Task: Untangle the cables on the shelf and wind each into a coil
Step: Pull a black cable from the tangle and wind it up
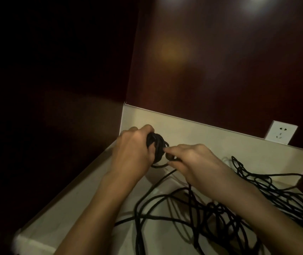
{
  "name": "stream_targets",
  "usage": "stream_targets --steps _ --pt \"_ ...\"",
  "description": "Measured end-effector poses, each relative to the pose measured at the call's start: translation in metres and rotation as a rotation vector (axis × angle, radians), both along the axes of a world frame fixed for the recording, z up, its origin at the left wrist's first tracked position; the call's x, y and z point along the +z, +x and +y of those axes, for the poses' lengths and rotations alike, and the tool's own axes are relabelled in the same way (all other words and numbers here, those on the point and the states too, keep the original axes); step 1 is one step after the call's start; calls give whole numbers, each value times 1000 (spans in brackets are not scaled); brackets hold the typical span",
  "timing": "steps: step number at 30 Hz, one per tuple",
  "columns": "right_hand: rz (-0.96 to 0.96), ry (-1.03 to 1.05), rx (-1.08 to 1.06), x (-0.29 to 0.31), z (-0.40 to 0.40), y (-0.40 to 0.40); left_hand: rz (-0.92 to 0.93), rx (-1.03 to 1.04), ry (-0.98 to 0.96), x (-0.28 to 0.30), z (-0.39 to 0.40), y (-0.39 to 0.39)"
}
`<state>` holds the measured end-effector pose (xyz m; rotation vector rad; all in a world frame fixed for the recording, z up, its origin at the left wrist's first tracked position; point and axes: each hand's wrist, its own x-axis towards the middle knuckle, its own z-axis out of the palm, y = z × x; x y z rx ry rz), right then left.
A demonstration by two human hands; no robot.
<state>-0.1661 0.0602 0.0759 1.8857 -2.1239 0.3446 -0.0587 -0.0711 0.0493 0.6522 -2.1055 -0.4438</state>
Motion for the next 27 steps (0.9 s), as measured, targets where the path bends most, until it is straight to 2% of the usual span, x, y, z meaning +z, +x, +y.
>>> stream_targets --steps 2,6,9,12,15,18,20,23,24,27 --pt "-107 -20 -27 3 4 -2 -86 -28 -11 3 9 1" --pt "-94 11 -28 22 8 -2 -171 -138 -15 8 15 5" --pt "-58 132 10 41 4 -7 -224 -281 -11 9 17 10" --pt "-187 290 92 55 0 -10 -289 -440 22 9 14 14" --pt "-431 351 128 62 -1 -15 -309 -678 150 8 6 17" --pt "-583 251 123 54 0 -20 -271 -873 355 8 3 19" --pt "-623 139 111 48 2 -20 -198 -903 503 7 2 15" --pt "-545 -33 51 48 5 -15 -16 -1006 772 8 4 9" --pt "-479 -62 24 49 6 -13 -9 -1015 769 9 6 8" --pt "-246 -60 -59 51 5 -8 -94 -835 504 7 15 3"
